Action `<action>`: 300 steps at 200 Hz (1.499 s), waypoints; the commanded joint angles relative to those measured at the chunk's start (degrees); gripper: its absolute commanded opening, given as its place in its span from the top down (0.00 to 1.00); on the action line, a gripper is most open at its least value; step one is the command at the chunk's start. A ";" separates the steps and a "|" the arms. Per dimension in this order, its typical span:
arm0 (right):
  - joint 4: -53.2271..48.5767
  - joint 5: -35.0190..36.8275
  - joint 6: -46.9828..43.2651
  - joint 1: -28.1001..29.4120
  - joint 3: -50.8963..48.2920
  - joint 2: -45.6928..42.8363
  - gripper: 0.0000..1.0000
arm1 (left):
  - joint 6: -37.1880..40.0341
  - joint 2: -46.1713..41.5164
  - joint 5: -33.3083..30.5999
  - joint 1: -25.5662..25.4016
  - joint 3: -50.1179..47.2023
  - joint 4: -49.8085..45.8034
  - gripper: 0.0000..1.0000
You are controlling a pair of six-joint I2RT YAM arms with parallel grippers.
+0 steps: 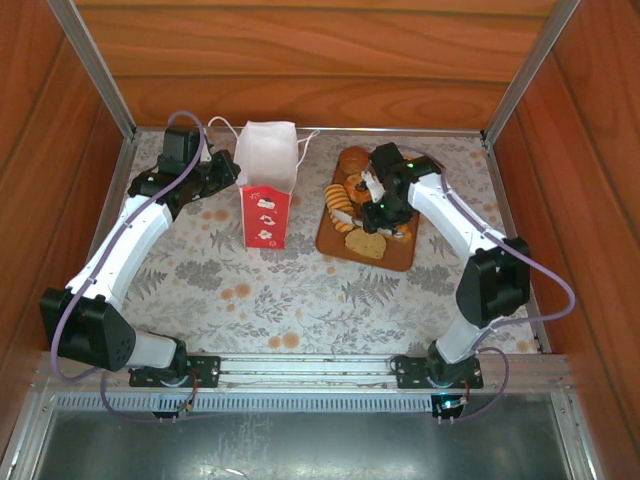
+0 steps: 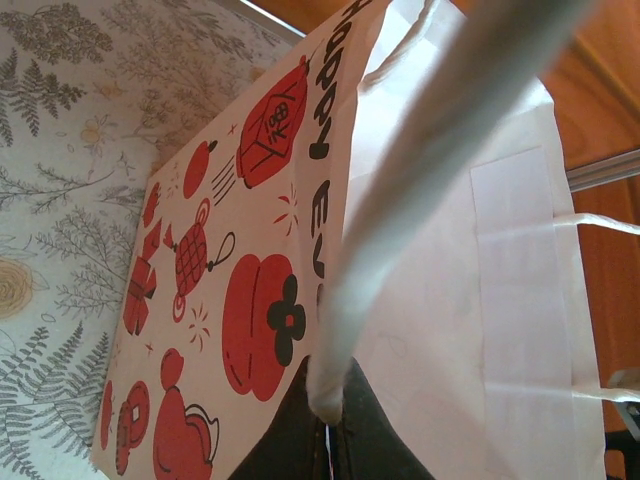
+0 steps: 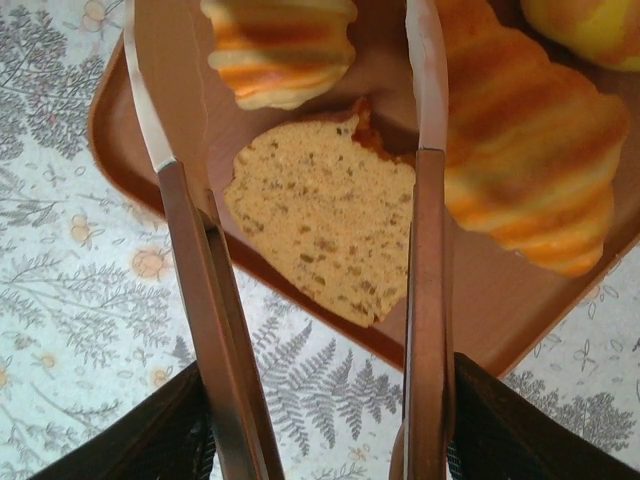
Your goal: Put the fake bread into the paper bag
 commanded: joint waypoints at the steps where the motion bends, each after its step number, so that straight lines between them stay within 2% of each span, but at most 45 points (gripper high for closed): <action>1: -0.32 1.42 -1.33 1.09 2.59 2.57 0.41 | -0.40 0.30 -0.16 -0.31 -0.67 1.32 1.00; 77: -0.82 3.00 -1.78 2.96 7.05 9.26 0.41 | -0.27 0.47 0.11 -0.32 -0.54 1.51 1.00; 123: -3.13 5.86 -2.05 3.89 8.99 11.00 0.46 | -0.82 0.54 0.04 -0.31 -0.54 1.76 1.00; 209: -0.82 6.02 -0.56 4.25 5.61 4.60 0.56 | -1.03 0.32 -1.10 -0.31 -0.46 2.10 1.00; 250: -0.22 6.75 0.67 4.25 4.27 -0.63 0.58 | 0.05 -0.80 -4.99 -0.95 -0.37 2.10 1.00; 274: -3.02 7.21 1.53 4.28 5.48 -4.33 0.58 | 0.35 -0.95 -5.90 -1.02 -0.13 2.09 1.00; 300: -8.33 10.74 2.88 4.38 10.23 -7.46 0.58 | 0.53 -0.34 -5.52 -1.04 0.31 2.10 1.00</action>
